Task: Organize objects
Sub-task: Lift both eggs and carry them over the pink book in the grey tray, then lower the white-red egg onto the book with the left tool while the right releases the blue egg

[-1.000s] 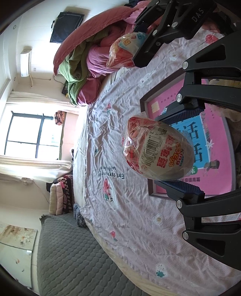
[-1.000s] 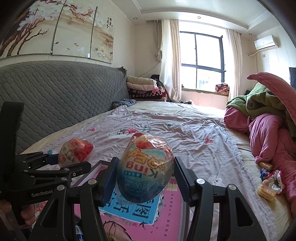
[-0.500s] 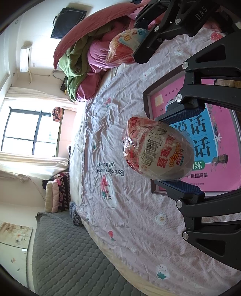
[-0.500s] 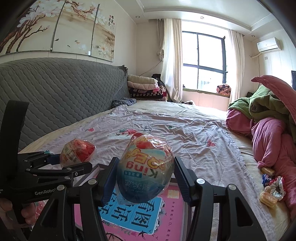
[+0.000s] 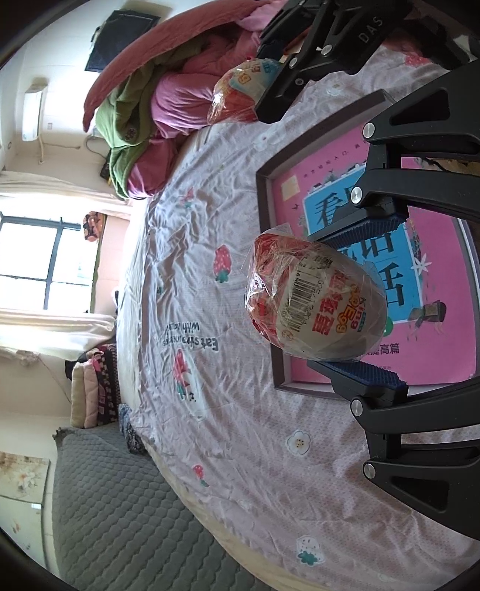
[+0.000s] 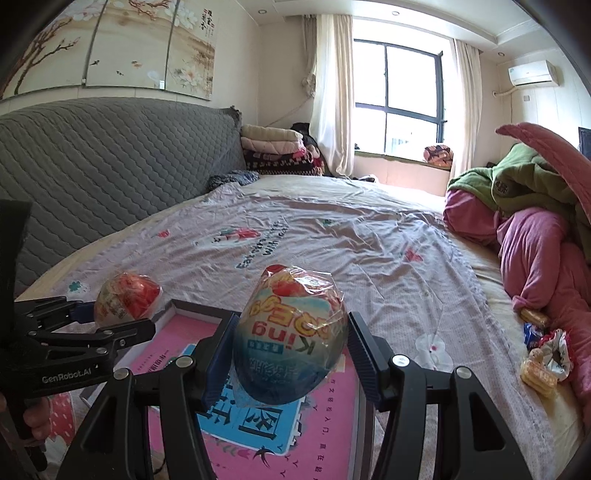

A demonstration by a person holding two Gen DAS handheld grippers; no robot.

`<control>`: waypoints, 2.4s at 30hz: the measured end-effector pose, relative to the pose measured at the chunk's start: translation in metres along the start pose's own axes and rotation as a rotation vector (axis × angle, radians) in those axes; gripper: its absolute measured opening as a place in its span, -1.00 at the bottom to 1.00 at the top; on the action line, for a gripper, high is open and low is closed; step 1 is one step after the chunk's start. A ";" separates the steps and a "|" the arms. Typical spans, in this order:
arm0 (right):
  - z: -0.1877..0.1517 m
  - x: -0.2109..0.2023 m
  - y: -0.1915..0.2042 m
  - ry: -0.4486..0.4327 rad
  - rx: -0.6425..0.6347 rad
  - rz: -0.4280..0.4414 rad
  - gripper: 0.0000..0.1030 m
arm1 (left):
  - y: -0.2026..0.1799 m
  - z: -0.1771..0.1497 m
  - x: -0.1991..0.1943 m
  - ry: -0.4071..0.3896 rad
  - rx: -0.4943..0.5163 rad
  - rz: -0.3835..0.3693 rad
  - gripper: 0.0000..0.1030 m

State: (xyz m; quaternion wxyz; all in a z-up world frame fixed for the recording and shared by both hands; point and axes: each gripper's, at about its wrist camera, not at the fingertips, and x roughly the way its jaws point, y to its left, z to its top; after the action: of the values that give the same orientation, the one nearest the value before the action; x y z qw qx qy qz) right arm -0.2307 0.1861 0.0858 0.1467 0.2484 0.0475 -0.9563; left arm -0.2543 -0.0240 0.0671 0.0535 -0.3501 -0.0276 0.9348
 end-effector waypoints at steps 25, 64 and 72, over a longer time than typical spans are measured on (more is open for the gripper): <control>-0.048 0.060 -0.012 0.336 -0.028 -0.059 0.14 | 0.003 -0.029 0.053 0.195 -0.001 0.027 0.14; -0.065 0.077 -0.018 0.437 0.035 -0.037 0.15 | 0.009 -0.043 0.079 0.335 -0.034 -0.010 0.18; -0.059 0.070 -0.015 0.409 0.026 -0.039 0.15 | 0.015 -0.038 0.071 0.340 -0.055 -0.044 0.31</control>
State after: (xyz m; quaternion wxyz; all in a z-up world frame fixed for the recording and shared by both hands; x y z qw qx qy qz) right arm -0.2661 0.1926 0.0003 0.1121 0.4383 0.0689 -0.8892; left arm -0.2839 -0.0299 -0.0096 0.0685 -0.5040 -0.0513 0.8595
